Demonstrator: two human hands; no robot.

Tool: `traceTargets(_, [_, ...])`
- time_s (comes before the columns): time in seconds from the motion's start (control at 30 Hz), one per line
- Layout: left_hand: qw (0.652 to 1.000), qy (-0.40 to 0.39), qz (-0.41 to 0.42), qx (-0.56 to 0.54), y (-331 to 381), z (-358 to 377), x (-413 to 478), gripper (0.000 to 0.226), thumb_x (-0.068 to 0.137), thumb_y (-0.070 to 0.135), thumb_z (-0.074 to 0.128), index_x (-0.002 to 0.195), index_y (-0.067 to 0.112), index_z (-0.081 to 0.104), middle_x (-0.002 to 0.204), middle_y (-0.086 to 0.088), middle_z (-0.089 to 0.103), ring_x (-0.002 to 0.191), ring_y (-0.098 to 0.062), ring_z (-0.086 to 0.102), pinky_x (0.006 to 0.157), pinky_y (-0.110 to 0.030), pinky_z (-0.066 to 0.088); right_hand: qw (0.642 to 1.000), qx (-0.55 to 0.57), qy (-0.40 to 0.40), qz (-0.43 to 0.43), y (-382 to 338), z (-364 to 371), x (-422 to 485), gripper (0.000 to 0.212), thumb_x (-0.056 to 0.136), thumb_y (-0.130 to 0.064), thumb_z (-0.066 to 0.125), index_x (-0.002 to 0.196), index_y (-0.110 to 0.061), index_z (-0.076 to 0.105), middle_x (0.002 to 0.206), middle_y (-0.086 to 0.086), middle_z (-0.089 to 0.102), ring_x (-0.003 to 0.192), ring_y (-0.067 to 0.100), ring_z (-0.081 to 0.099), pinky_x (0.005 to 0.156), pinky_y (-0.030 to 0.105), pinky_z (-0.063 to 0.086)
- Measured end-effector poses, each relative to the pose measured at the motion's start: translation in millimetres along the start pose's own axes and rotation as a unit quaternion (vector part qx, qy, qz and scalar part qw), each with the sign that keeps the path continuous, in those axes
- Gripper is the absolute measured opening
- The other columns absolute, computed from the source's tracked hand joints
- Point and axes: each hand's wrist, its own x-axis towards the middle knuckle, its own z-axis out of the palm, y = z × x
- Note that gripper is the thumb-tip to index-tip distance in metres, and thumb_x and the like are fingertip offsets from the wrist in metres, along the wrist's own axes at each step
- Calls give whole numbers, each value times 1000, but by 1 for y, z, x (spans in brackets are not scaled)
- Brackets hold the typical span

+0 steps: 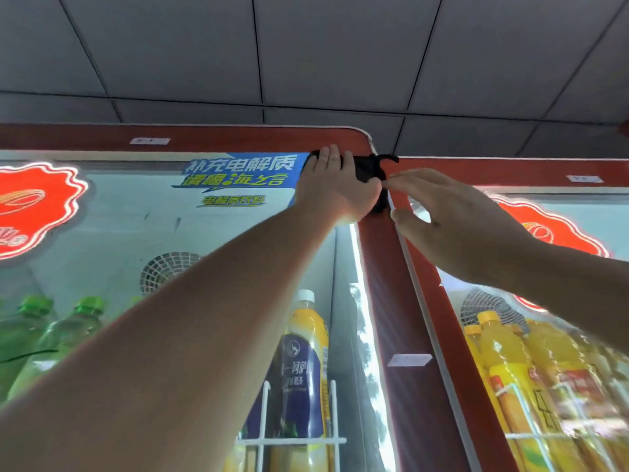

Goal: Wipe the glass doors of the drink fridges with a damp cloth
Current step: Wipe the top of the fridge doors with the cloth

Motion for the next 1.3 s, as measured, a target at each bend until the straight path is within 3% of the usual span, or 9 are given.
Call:
traceTargets(0.23, [999, -2, 41, -19, 2, 4, -42, 73, 102, 47, 17, 157, 2, -2, 165, -15, -5, 153, -25, -7, 124, -40, -4, 997, 68, -20, 10, -20, 13, 10, 48, 101, -12, 37, 146, -27, 45, 145, -5, 51, 129, 13, 45, 99, 23, 33])
traceTargets(0.37, [997, -39, 68, -13, -2, 1, -55, 70, 102, 39, 16, 155, -1, -7, 164, -18, -10, 152, -28, -10, 123, -41, -5, 985, 165, -20, 56, -33, 22, 14, 46, 101, -11, 35, 139, -29, 54, 129, 0, 63, 114, 15, 55, 94, 29, 42])
traceTargets(0.57, [991, -53, 125, -13, -25, 0, -68, 66, 104, 27, 30, 154, -6, 2, 162, -26, 0, 152, -37, -3, 123, -45, 0, 991, 99, 21, 91, -53, 41, 21, 38, 105, -16, 33, 134, -15, 58, 128, 11, 64, 112, 31, 60, 96, 39, 48])
traceTargets(0.67, [992, -52, 101, -49, -50, -9, -84, 70, 105, 35, 35, 154, -4, 4, 164, -22, -2, 152, -32, -4, 123, -41, -2, 994, 32, -60, 85, -63, 54, 28, 49, 101, -29, 32, 139, -8, 54, 139, 23, 55, 122, 46, 54, 101, 57, 46])
traceTargets(0.77, [996, -55, 62, -45, -87, -24, -109, 75, 104, 50, 27, 157, 5, -2, 164, -13, -14, 152, -22, -14, 123, -35, -7, 986, -46, -69, 142, -63, 66, 39, 57, 103, -52, 24, 156, -29, 26, 160, 12, 26, 145, 36, 23, 116, 49, 20])
traceTargets(0.97, [997, -51, -55, -10, -153, -42, -150, 77, 98, 60, 29, 159, 21, 1, 164, -11, -17, 151, -24, -18, 123, -40, -8, 982, -111, -77, 134, -69, 73, 52, 58, 103, -45, 31, 157, -30, 17, 161, 17, 17, 147, 39, 13, 117, 48, 12])
traceTargets(1.1, [991, -73, -110, 11, -189, -45, -168, 79, 96, 67, 23, 158, 27, -4, 163, -12, -21, 150, -28, -20, 122, -47, -10, 973, -124, -132, 146, -62, 77, 76, 72, 90, -63, 6, 157, -39, 9, 166, 16, -3, 152, 37, -6, 122, 48, -2])
traceTargets(1.2, [987, -84, -133, 18, -213, -49, -176, 81, 94, 71, 19, 157, 29, -7, 163, -13, -20, 150, -29, -21, 122, -47, -9, 969, -138, -126, 160, -62, 80, 97, 103, 61, -73, -15, 156, -41, 10, 167, 12, -2, 151, 40, -6, 121, 51, 0])
traceTargets(1.3, [985, -89, -147, 4, -236, -53, -181, 88, 87, 78, 15, 158, 30, -7, 164, -13, -17, 151, -27, -19, 122, -45, -9, 967, -141, -108, 184, -65, 86, 104, 83, 80, -69, -5, 156, -40, 10, 167, 12, -3, 152, 38, -5, 121, 50, 2])
